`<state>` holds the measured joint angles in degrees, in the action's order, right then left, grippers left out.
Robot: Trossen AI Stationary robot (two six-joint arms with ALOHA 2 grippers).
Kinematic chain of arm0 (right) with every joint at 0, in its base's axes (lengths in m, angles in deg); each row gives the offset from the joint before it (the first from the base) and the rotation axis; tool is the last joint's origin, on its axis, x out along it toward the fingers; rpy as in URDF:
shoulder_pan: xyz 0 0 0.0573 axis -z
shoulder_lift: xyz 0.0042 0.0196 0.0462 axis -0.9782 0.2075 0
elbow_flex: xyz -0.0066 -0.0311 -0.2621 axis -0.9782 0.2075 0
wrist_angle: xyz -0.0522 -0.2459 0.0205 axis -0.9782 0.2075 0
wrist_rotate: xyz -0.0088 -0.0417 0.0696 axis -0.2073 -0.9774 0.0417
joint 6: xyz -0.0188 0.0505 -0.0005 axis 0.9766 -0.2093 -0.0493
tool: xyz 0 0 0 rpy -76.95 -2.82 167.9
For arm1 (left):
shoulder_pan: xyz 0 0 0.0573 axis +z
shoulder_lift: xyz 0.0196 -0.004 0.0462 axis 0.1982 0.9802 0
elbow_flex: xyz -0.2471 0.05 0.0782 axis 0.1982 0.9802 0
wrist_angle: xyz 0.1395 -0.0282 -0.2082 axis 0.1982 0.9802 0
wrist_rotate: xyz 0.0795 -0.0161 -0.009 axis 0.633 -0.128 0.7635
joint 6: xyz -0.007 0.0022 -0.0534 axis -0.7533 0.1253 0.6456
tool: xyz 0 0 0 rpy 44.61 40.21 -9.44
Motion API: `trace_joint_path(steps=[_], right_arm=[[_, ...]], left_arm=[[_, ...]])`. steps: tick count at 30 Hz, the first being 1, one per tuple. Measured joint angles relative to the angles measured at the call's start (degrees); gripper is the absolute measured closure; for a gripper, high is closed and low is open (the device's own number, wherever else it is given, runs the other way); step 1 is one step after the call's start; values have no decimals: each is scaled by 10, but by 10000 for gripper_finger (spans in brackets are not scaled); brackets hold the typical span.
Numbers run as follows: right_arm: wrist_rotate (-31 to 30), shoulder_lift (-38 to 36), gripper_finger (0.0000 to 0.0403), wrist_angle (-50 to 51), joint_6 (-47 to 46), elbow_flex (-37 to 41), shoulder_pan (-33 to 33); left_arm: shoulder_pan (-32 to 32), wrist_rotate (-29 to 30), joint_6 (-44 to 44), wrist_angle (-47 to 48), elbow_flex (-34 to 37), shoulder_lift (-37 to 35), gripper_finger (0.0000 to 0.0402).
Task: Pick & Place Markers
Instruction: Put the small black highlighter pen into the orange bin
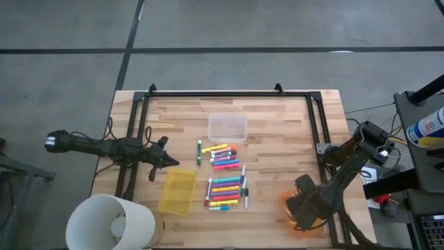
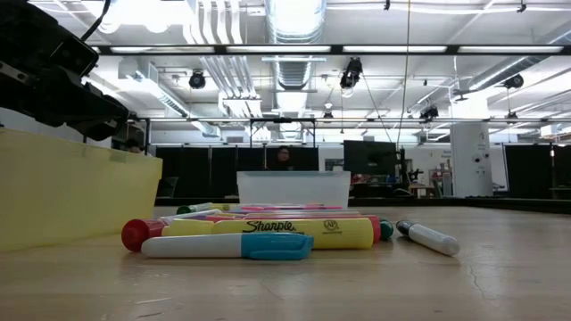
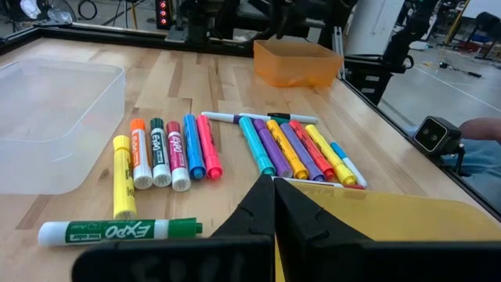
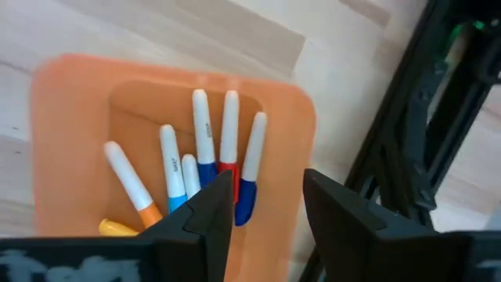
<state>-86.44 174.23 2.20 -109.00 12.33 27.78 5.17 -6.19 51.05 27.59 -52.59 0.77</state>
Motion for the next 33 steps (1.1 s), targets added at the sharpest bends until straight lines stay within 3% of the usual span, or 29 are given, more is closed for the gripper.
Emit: trace_joint_path(steps=[8, 13, 17, 23, 28, 33], right_arm=[[-124, 0, 265, -4, 84, -42, 18], [-234, 0, 272, -23, 167, -68, 36], [-340, 0, 278, -96, 287, -66, 47], [-439, 0, 288, -241, 508, -59, 73], [-446, 0, 294, -356, 651, -46, 95], [-414, 0, 290, -393, 611, -22, 120]], left_arm=[[0, 0, 0, 0, 0, 0, 401], [0, 0, 0, 0, 0, 0, 401], [0, 0, 0, 0, 0, 0, 401], [0, 0, 0, 0, 0, 0, 401], [0, 0, 0, 0, 0, 0, 401], [0, 0, 0, 0, 0, 0, 401]])
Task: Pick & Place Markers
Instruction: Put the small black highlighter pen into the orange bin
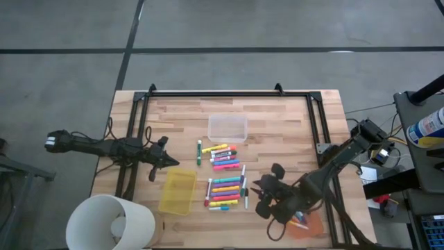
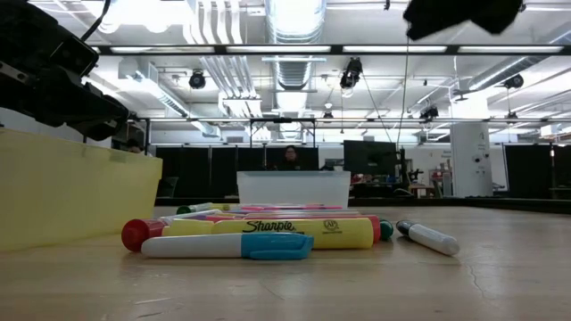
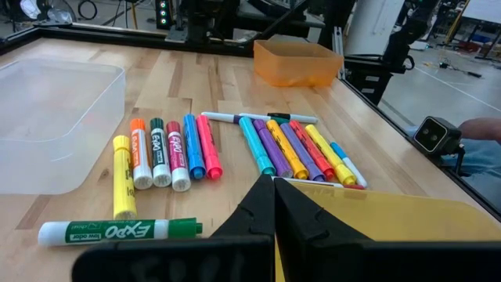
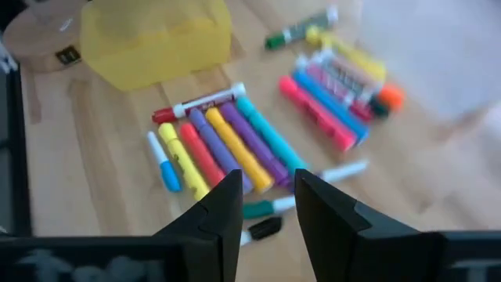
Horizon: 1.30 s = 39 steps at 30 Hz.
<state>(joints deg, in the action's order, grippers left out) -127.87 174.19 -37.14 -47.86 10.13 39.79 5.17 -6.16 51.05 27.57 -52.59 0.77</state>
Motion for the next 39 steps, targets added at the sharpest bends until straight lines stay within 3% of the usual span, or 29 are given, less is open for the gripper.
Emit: trace_joint_path(steps=[6, 10, 14, 23, 39], right_arm=[[140, 0, 287, -16, -187, 35, 49], [210, 0, 287, -51, -213, 54, 75], [240, 12, 287, -101, -223, 65, 92], [331, 107, 287, -91, -211, 26, 116], [348, 197, 287, -66, -236, -18, 123]], left_arm=[[0, 0, 0, 0, 0, 0, 401], [0, 0, 0, 0, 0, 0, 401], [0, 0, 0, 0, 0, 0, 401], [0, 0, 0, 0, 0, 0, 401], [0, 0, 0, 0, 0, 1, 401]])
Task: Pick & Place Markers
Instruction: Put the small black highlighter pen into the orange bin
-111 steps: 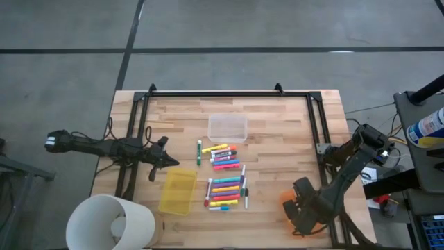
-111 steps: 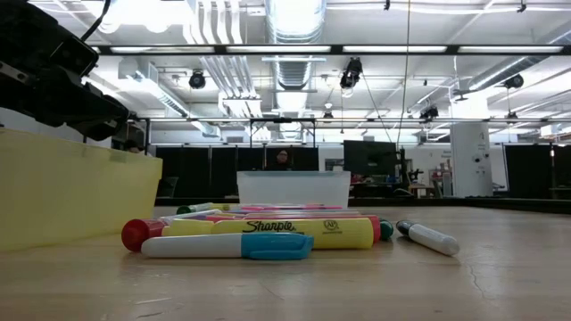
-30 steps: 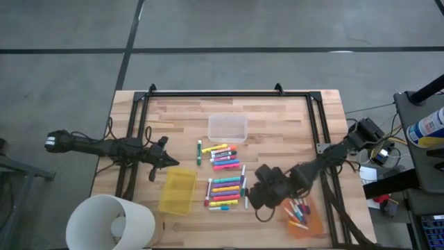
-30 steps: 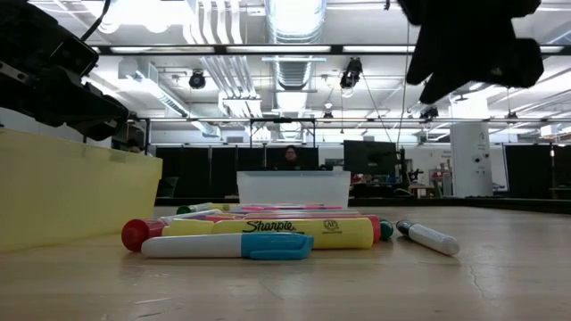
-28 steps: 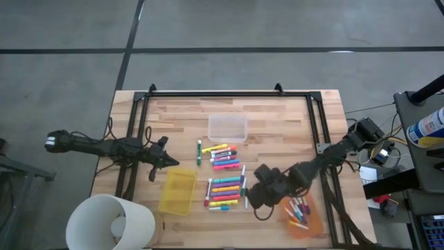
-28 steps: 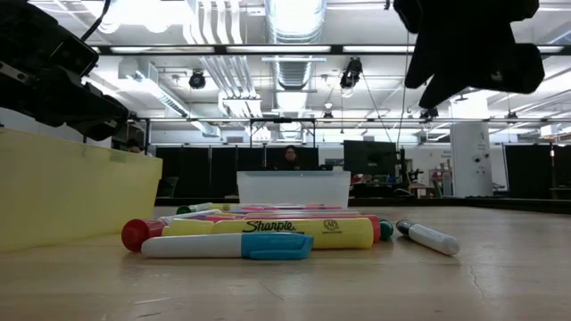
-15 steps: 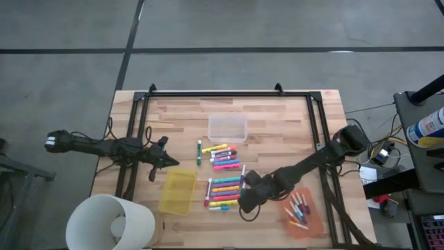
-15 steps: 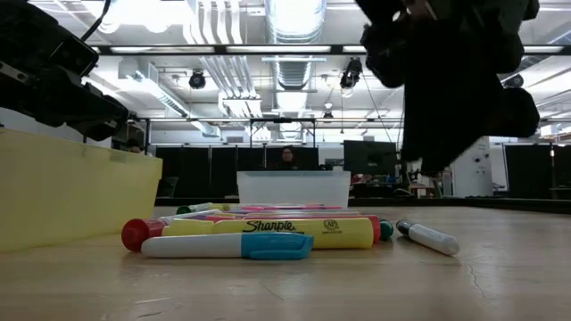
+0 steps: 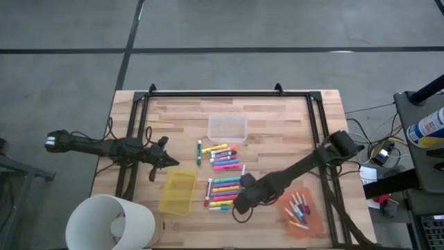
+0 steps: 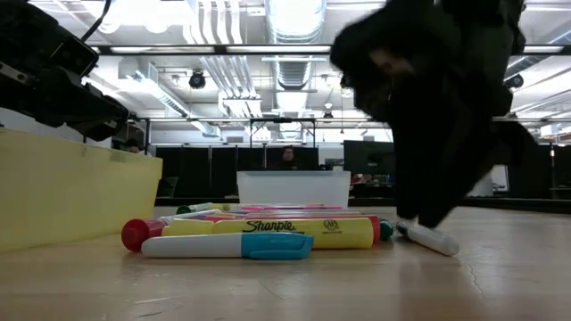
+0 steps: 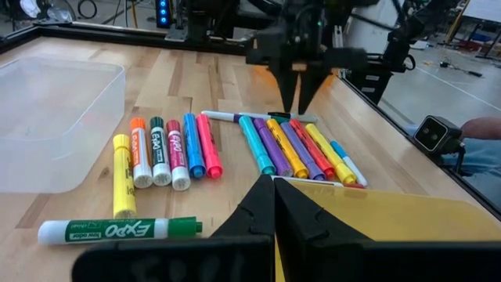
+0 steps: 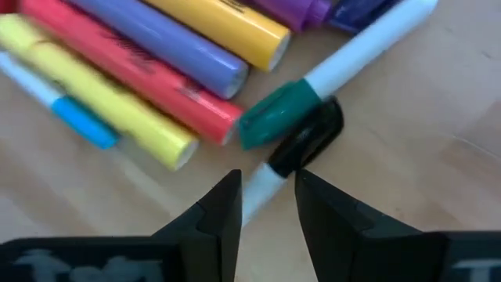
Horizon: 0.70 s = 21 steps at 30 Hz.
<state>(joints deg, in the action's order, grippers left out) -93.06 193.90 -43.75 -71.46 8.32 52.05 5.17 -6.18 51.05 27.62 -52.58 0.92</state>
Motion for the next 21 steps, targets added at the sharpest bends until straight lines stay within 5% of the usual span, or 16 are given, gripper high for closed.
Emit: trace_joint_path(steps=[12, 21], right_arm=[[24, 26, 294, 23, 15, -10, 4], [14, 24, 377, 110, 87, -26, 4]], left_arm=[[0, 0, 0, 0, 0, 4, 401], [0, 0, 0, 0, 0, 4, 401]])
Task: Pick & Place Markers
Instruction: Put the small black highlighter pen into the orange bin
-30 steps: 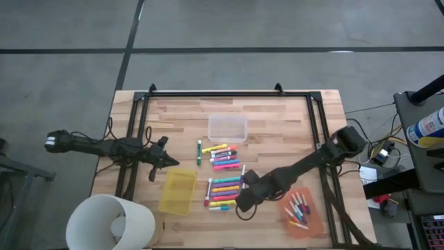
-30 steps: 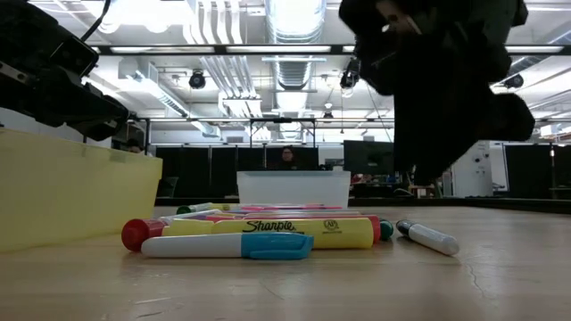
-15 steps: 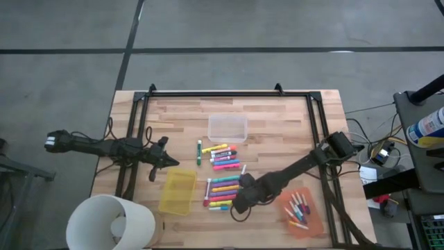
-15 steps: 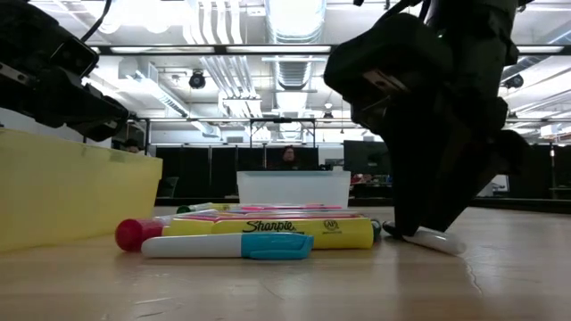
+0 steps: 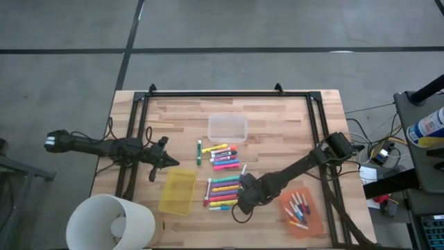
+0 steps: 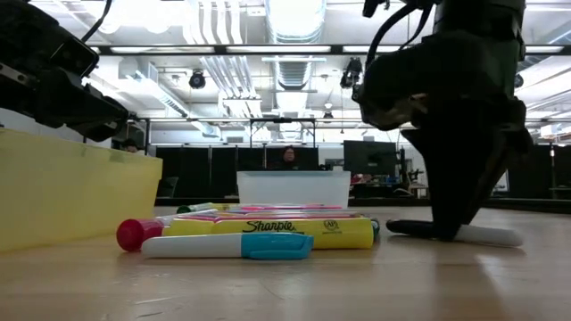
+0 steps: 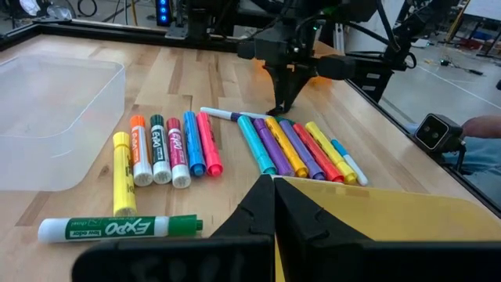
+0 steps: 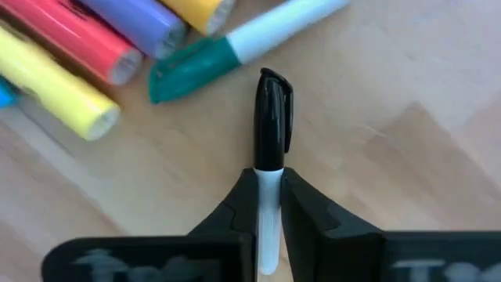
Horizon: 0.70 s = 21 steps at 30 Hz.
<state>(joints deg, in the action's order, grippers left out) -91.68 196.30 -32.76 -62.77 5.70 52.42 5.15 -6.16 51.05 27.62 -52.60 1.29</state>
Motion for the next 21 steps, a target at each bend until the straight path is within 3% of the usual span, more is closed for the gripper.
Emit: trace_joint_path(steps=[11, 21], right_arm=[[-23, -13, 378, 249, -4, -60, -12], [-51, -93, 378, 328, -122, -65, -68]], left_arm=[[0, 0, 0, 0, 0, 0, 401], [0, 0, 0, 0, 0, 0, 401]])
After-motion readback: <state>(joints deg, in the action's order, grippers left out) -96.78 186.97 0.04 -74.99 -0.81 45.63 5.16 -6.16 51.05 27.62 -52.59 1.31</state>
